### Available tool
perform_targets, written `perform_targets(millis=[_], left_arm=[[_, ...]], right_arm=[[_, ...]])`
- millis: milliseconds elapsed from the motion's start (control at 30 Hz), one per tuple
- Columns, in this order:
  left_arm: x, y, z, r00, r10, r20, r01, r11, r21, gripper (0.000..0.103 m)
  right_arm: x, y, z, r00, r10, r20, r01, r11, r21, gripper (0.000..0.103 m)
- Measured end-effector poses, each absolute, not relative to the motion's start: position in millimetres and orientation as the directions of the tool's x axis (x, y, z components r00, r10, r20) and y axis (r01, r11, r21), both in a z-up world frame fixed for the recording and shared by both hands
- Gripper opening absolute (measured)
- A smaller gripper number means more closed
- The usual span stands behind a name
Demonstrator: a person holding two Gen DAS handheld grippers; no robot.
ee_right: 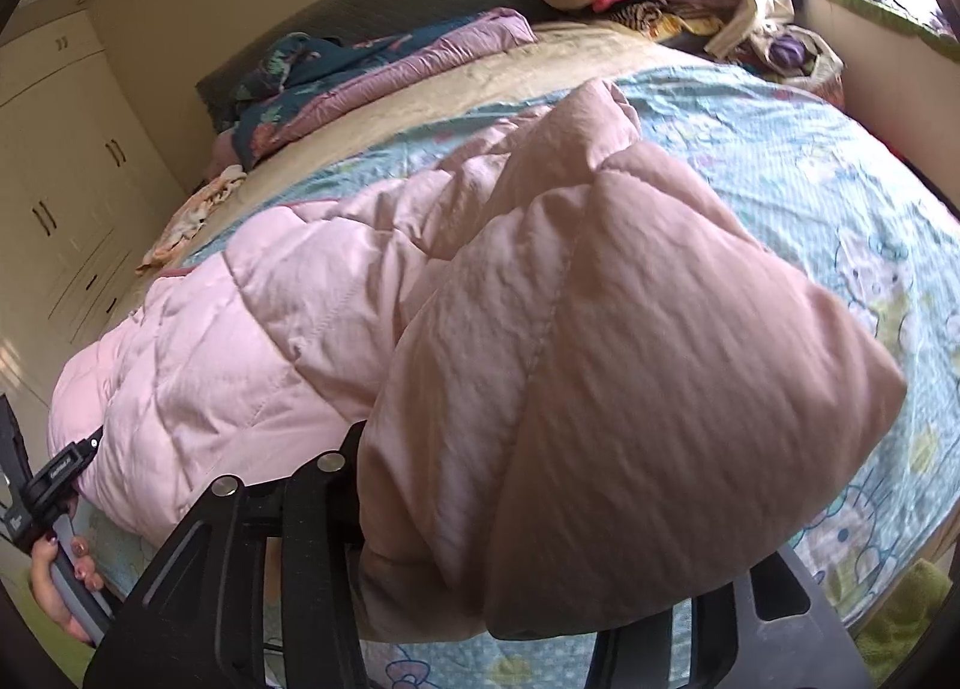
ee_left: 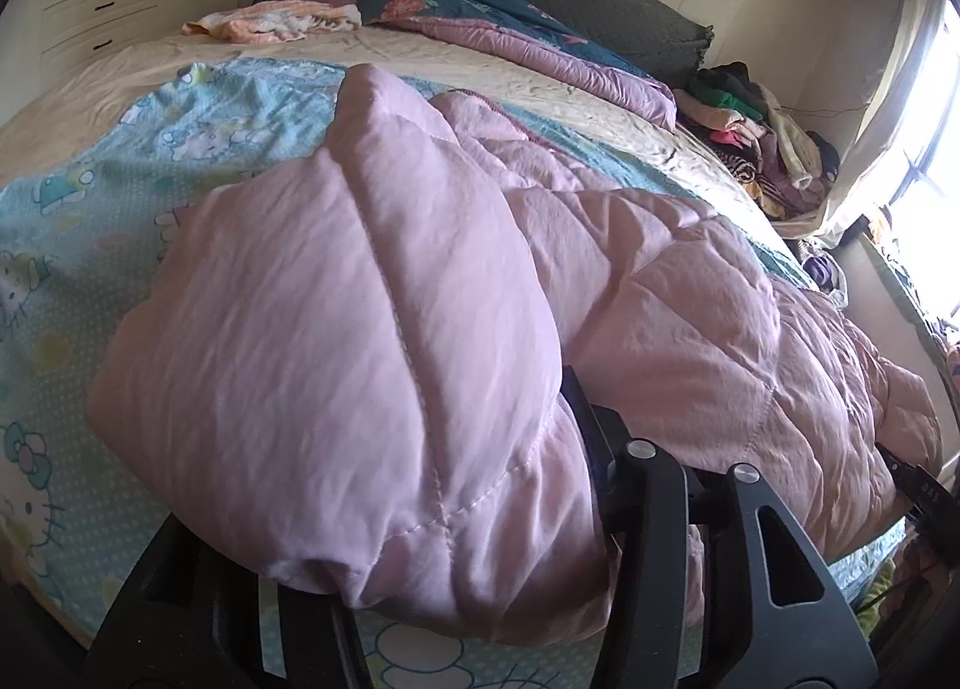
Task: Fold large clothes
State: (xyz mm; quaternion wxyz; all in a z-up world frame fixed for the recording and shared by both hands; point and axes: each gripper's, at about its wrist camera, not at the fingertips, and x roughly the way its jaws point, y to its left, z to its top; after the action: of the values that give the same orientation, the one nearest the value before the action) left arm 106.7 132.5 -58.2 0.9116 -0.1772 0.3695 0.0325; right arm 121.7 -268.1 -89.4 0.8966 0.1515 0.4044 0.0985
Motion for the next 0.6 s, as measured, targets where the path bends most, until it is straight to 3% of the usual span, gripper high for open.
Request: perform_targets(millis=[200,300,367,500,600], left_arm=[[105,132,-60,0.716,-0.076,-0.694,-0.19,0.936,-0.298,0.048],[100,133,-55,0.703,-0.08,-0.707,-0.194,0.935,-0.298,0.056],[93,132,-51,0.699,-0.072,-0.711,-0.195,0.938,-0.286,0.06],[77,132,-43,0.693,-0.049,-0.719,-0.211,0.94,-0.267,0.079],[62,130,-34,0.703,-0.039,-0.71,-0.204,0.945,-0.255,0.079]], right_arm=[[122,-272,-97,0.627,0.316,-0.713,-0.024,0.922,0.387,0.057],[114,-280,-95,0.619,0.328,-0.714,-0.005,0.91,0.414,0.072],[105,-282,-90,0.621,0.323,-0.714,-0.015,0.916,0.402,0.077],[81,-283,-76,0.638,0.314,-0.703,-0.053,0.929,0.367,0.086],[60,-283,-65,0.66,0.303,-0.688,-0.078,0.938,0.338,0.092]])
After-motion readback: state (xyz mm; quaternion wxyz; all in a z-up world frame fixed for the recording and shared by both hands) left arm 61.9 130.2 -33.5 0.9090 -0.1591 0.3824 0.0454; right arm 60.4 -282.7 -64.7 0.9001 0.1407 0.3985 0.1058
